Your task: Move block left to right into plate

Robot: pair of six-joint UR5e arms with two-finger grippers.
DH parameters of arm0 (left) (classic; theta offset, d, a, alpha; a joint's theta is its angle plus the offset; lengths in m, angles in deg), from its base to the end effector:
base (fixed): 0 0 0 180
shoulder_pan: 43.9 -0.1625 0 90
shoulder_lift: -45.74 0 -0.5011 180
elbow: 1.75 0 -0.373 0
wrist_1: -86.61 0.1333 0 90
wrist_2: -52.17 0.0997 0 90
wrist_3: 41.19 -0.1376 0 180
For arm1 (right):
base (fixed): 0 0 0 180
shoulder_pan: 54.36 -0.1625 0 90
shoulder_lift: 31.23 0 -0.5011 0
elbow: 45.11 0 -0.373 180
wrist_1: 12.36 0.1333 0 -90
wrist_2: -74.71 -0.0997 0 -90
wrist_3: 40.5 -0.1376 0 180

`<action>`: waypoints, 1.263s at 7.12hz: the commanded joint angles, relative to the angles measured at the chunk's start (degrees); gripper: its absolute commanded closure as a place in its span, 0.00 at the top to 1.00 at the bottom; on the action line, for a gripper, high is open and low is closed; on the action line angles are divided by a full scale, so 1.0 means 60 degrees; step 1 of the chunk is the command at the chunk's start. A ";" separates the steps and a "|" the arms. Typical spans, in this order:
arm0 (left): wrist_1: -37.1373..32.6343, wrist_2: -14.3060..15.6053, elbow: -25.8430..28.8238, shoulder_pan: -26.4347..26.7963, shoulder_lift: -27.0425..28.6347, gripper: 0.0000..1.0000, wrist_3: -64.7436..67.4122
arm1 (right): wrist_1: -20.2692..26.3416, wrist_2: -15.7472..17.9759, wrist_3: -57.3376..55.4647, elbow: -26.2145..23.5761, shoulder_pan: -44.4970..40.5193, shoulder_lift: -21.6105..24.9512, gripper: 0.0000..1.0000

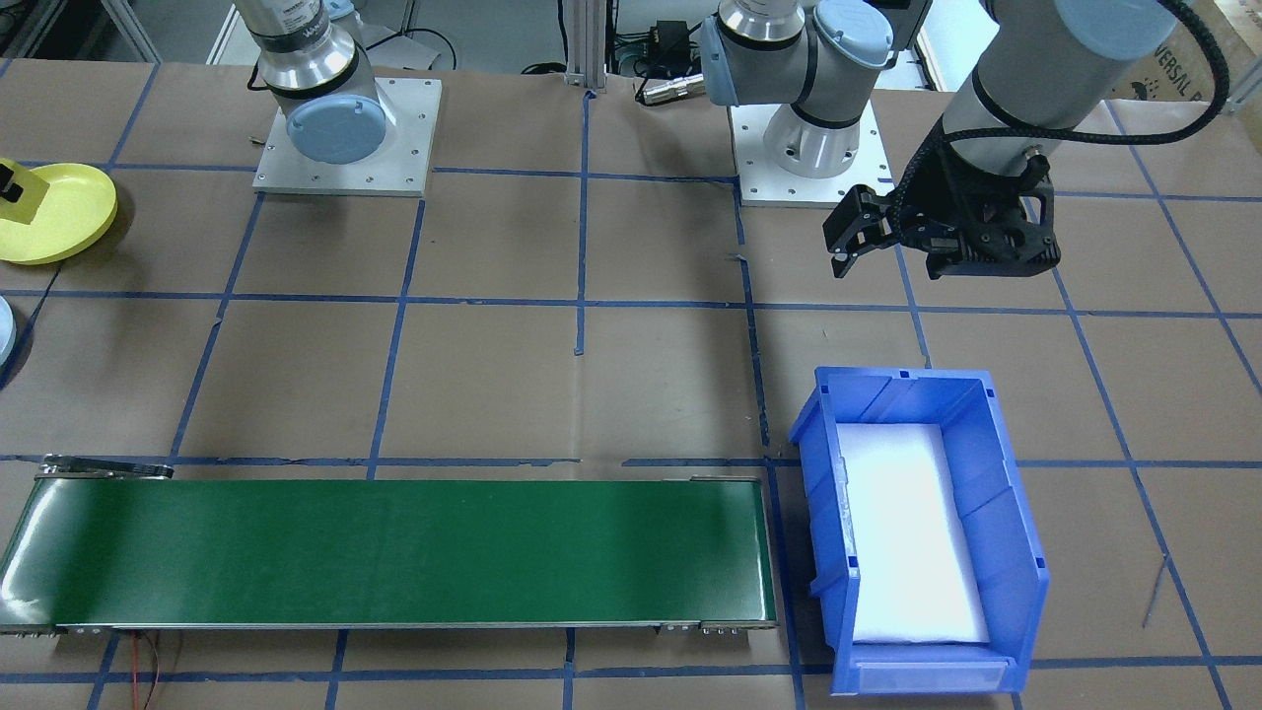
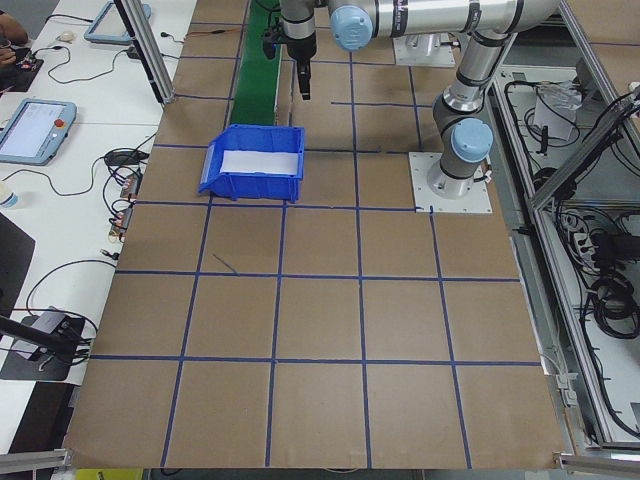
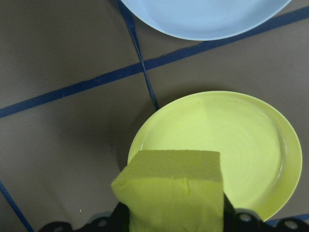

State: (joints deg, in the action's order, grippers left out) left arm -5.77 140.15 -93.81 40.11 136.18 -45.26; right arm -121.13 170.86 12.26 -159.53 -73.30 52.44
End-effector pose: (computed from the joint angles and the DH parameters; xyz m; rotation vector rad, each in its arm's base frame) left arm -0.0890 -0.4760 0.5018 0.0542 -3.0960 -0.1267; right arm -0.3824 -0.2566 0.3153 0.4594 2.9584 0.2898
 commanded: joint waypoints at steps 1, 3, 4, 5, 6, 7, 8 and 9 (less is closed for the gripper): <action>0.0000 0.0014 0.0007 0.0003 0.0014 1.00 -0.0098 | -0.0109 0.0071 0.0010 -0.0031 0.0182 -0.0263 1.00; 0.0073 0.0029 0.0021 0.0003 0.0014 1.00 -0.0012 | 0.0007 0.0028 -0.1502 0.0289 -0.0195 0.0027 1.00; 0.0479 0.0015 0.0007 -0.0012 0.0072 1.00 0.0033 | 0.0168 0.0087 -0.1775 0.0755 -0.1330 0.0145 1.00; 0.0527 -0.0014 0.0007 -0.0012 0.0087 1.00 0.0048 | 0.0822 0.0595 -0.2459 0.1442 -0.2791 0.0451 1.00; 0.0527 -0.0029 -0.0008 -0.0026 0.0087 1.00 0.0048 | 0.1438 0.0629 -0.3177 0.2261 -0.4242 0.0701 1.00; 0.0527 -0.0029 -0.0008 -0.0026 0.0087 1.00 0.0048 | 0.2154 0.0644 -0.4358 0.2878 -0.5590 0.0790 1.00; 0.0527 -0.0029 -0.0008 -0.0026 0.0087 1.00 0.0048 | 0.2568 0.0557 -0.5472 0.3116 -0.6967 0.0791 1.00; 0.0527 -0.0029 -0.0008 -0.0026 0.0087 1.00 0.0048 | 0.2775 0.0541 -0.5774 0.3307 -0.8170 0.0806 1.00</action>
State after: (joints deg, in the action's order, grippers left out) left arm -2.62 139.98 -93.86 39.96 136.70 -44.97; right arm -106.95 174.30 -17.73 -141.72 -112.63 57.06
